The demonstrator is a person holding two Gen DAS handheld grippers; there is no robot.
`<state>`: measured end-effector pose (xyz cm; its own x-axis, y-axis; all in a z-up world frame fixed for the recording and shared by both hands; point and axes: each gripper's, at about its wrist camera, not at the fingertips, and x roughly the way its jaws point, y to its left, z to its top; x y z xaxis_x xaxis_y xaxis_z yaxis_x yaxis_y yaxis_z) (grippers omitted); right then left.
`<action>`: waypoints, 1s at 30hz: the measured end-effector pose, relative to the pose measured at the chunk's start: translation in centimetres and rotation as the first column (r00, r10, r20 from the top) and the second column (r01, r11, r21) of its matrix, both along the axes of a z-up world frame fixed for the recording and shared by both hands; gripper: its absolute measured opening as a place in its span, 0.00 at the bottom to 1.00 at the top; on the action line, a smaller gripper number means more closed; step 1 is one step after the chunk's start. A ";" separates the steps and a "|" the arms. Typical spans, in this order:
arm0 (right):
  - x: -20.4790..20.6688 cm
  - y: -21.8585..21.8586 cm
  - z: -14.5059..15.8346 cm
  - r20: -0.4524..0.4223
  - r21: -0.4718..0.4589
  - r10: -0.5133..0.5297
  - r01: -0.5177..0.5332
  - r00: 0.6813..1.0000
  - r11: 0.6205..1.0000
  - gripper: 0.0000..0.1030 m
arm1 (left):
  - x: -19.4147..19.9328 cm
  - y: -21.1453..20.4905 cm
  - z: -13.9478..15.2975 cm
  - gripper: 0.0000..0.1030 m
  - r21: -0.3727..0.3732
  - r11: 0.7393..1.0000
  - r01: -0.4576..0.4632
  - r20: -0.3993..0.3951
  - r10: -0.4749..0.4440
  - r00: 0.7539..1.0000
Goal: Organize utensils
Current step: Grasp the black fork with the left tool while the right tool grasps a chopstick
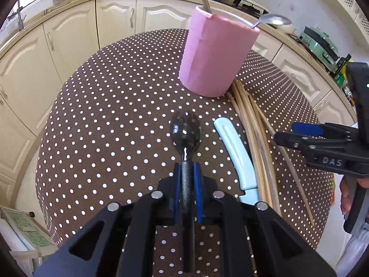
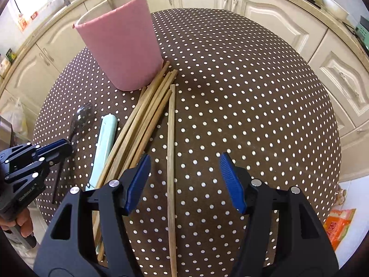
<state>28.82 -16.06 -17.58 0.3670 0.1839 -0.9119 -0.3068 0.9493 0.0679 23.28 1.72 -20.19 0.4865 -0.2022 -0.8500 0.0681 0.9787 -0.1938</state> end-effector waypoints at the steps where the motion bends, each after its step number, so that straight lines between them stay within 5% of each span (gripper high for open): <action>1: 0.2 0.3 -0.1 -0.007 -0.009 0.006 -0.006 1.000 1.000 0.52 | 0.0 0.1 0.1 0.11 -0.003 1.000 -0.001 0.003 0.001 1.000; 5: 1.3 1.8 -0.5 -0.039 -0.055 0.028 -0.030 0.999 0.998 0.36 | -0.4 0.8 0.9 0.11 -0.013 1.000 -0.005 0.013 0.005 1.000; 11: 2.3 3.2 -0.9 -0.062 -0.098 0.055 -0.061 0.997 0.993 0.31 | -0.8 1.4 2.0 0.11 -0.032 0.999 -0.003 0.036 0.004 0.999; 16: 2.4 5.2 -1.0 -0.067 -0.119 0.065 -0.072 0.996 0.990 0.09 | -1.1 1.6 3.0 0.11 -0.052 0.999 0.001 0.061 0.002 0.998; 30: 0.3 1.9 1.9 0.060 -0.095 -0.026 0.032 0.998 0.995 0.06 | -3.1 1.8 5.4 0.11 -0.039 0.999 -0.006 0.155 0.012 0.988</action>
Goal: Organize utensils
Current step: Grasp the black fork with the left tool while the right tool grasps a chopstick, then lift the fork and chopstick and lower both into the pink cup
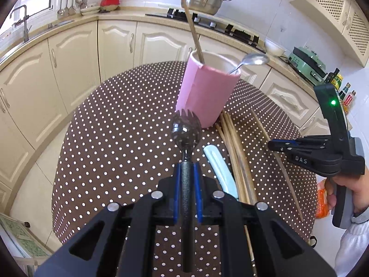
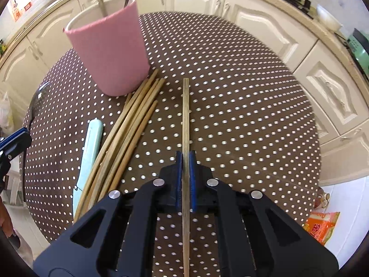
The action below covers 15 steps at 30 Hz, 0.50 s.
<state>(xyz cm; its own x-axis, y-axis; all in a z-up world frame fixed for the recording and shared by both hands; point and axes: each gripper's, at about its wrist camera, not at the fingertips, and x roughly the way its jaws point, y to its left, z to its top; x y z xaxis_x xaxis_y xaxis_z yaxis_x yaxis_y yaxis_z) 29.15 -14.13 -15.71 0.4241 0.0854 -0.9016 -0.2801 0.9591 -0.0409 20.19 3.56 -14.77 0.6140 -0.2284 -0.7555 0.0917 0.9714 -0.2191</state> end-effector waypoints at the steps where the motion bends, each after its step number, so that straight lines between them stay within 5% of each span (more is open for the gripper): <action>1: -0.4 -0.5 0.4 0.015 -0.002 -0.005 0.005 1.000 1.000 0.06 | -0.1 0.0 0.2 0.11 -0.003 1.000 -0.001 0.007 0.001 1.000; 15: -5.0 -1.6 7.5 0.240 0.164 -0.034 -0.006 0.970 0.986 0.06 | -2.9 0.6 4.7 0.11 -0.028 1.000 -0.005 0.211 0.011 0.977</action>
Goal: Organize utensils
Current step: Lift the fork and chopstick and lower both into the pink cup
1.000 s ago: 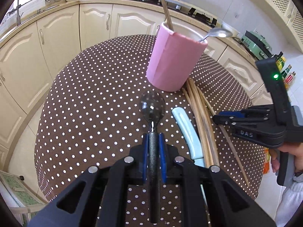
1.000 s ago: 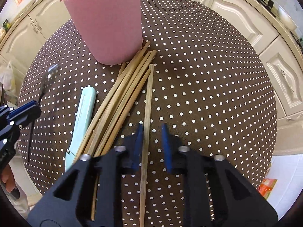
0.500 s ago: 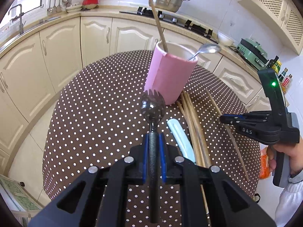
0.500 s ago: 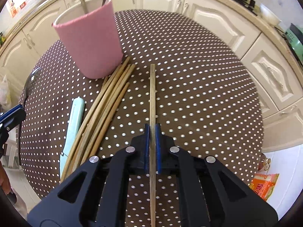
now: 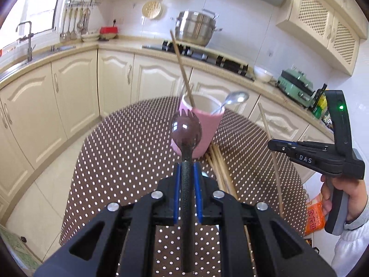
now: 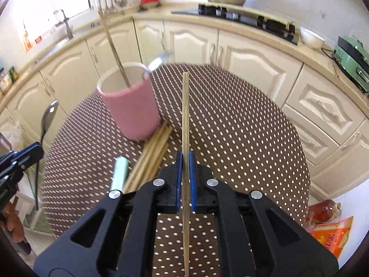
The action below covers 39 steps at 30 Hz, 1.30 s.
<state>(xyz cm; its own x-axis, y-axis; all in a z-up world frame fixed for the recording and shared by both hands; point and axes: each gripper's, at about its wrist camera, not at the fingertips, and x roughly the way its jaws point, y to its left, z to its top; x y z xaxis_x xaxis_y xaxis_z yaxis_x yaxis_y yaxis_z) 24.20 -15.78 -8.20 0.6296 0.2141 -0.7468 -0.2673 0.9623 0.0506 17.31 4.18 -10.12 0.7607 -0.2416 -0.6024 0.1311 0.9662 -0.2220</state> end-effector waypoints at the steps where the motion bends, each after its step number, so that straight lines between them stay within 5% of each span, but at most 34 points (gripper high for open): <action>1: -0.3 0.0 0.5 0.013 0.012 0.004 -0.004 1.000 1.000 0.06 | -0.1 -0.1 0.3 0.11 -0.004 1.000 0.001 0.011 -0.001 1.000; 20: -2.0 -2.7 6.1 0.255 0.313 0.036 -0.118 0.966 0.942 0.06 | 0.0 -0.8 4.6 0.11 -0.075 0.997 0.000 0.191 0.014 0.981; 39: 0.1 -2.4 11.3 0.449 0.410 -0.014 -0.192 0.893 0.891 0.06 | 5.6 -1.2 7.8 0.11 -0.234 0.971 0.047 0.420 0.057 0.906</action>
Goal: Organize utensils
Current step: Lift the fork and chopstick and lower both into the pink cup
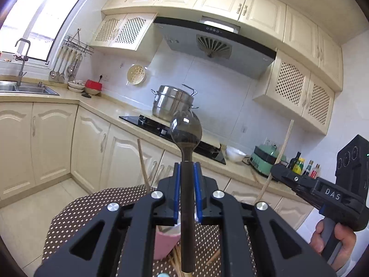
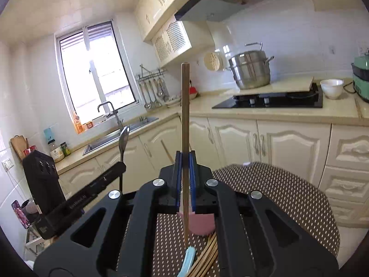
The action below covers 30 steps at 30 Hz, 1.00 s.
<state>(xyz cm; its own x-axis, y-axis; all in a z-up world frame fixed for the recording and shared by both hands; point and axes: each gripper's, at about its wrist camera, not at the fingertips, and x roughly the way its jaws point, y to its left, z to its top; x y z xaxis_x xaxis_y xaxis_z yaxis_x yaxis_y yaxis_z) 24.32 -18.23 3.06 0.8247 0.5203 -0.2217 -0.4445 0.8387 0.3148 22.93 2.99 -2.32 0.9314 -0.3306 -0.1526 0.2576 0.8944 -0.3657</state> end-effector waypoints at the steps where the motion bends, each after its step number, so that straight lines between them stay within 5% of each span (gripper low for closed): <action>1: 0.3 0.1 0.2 0.014 0.002 -0.009 0.009 1.000 1.000 0.06 | 0.5 0.0 -0.1 0.11 -0.008 1.000 0.001 0.012 -0.001 1.000; 9: 4.1 0.7 0.6 0.069 0.057 -0.057 0.053 0.996 0.997 0.06 | 5.6 -0.6 -2.5 0.11 -0.048 0.999 -0.006 0.060 0.009 0.998; 17: 7.0 1.9 -1.8 0.024 0.030 -0.031 0.030 0.999 0.999 0.06 | 8.9 -1.2 -6.0 0.11 -0.044 0.999 -0.024 0.034 0.026 0.999; 30: 7.4 3.3 -3.9 -0.017 -0.016 0.006 -0.007 1.000 1.000 0.06 | 7.3 -2.8 -8.4 0.11 0.108 0.994 -0.028 -0.016 0.030 0.999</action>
<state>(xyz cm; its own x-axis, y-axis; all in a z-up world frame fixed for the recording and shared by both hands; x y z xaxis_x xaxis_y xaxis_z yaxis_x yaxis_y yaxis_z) 31.72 -14.93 -0.84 0.8174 0.5220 -0.2437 -0.4448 0.8406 0.3090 30.22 0.23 -10.73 0.9370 -0.2845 -0.2025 0.2254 0.9356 -0.2716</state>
